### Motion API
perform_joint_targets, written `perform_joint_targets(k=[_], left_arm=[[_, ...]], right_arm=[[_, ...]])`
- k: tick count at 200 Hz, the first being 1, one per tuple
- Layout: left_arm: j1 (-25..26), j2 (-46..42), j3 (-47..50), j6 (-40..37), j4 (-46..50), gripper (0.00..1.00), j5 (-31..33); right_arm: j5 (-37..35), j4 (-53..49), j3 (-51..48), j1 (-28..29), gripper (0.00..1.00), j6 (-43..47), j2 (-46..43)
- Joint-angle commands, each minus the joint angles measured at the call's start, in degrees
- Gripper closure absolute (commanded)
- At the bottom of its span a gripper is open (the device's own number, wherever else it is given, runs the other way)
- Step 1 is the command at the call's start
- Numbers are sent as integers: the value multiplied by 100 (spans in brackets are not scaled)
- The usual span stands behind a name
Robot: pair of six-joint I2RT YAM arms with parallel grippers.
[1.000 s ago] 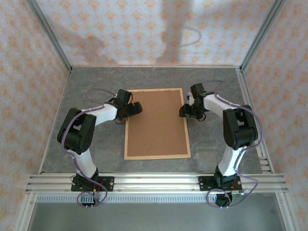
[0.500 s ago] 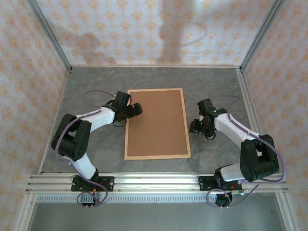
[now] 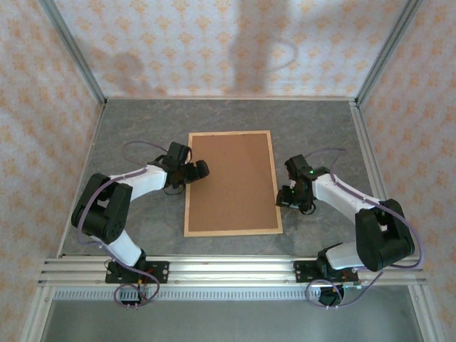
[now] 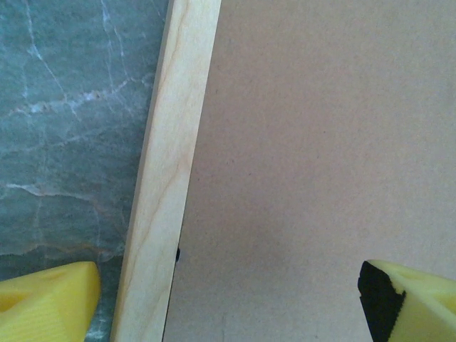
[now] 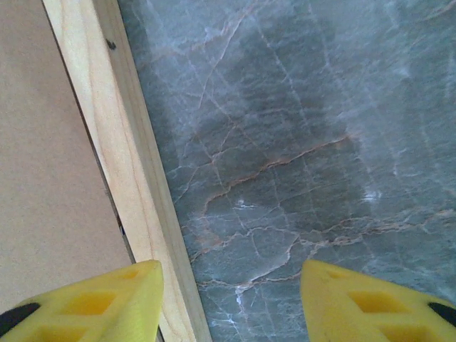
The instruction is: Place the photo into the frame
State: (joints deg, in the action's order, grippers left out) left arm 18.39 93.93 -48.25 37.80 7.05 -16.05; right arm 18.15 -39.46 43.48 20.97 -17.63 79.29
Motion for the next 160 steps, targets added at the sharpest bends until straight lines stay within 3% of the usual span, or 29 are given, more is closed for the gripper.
perform_joint_targets(k=[1,160], left_arm=[[50,19,98,113,-45,6,-159],[76,197,260,386,-593,6,-525]], right_arm=[[78,181,-69,38,47,-68,76],[609,733,-2,39,50,37,473]])
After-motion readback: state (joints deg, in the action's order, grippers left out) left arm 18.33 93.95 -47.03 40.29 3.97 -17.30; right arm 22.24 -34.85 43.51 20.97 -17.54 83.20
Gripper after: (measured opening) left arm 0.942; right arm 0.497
